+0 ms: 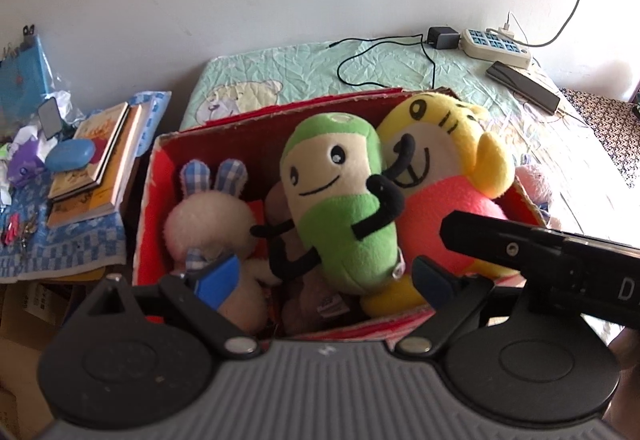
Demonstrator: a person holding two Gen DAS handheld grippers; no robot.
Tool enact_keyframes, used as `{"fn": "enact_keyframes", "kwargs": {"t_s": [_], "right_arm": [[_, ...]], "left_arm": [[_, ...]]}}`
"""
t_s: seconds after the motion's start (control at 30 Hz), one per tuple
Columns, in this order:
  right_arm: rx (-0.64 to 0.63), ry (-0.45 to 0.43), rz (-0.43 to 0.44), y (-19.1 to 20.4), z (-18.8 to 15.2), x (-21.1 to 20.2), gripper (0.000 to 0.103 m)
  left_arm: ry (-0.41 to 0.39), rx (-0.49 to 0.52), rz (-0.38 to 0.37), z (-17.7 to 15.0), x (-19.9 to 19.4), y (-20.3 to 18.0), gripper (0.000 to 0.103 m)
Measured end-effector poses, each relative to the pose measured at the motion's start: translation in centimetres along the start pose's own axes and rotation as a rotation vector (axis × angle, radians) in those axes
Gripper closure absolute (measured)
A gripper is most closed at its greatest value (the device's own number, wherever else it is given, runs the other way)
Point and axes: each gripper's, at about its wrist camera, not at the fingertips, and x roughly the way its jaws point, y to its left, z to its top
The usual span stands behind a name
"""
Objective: Organize objects
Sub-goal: 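Open the right tool and withdraw it from the green plush, then move the right tool toward the white bunny with blue bow tie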
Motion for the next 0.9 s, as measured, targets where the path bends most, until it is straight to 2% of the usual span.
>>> {"fn": "enact_keyframes", "kwargs": {"t_s": [0.33,0.6,0.9], "right_arm": [[-0.023,0.026,0.02,0.6,-1.4,-1.7,0.064],[-0.036,0.087,0.036,0.4,-2.6,-1.9,0.064],[-0.015,0.147,0.011,-1.0,-3.7,-1.6,0.064]], "left_arm": [[0.0,-0.022,0.05,-2.3,-2.1,-0.7,0.01],[0.077,-0.075,0.041,-4.2,-1.1,-0.7,0.01],[0.159,-0.053,0.019,-5.7,1.5,-2.6,0.01]]}}
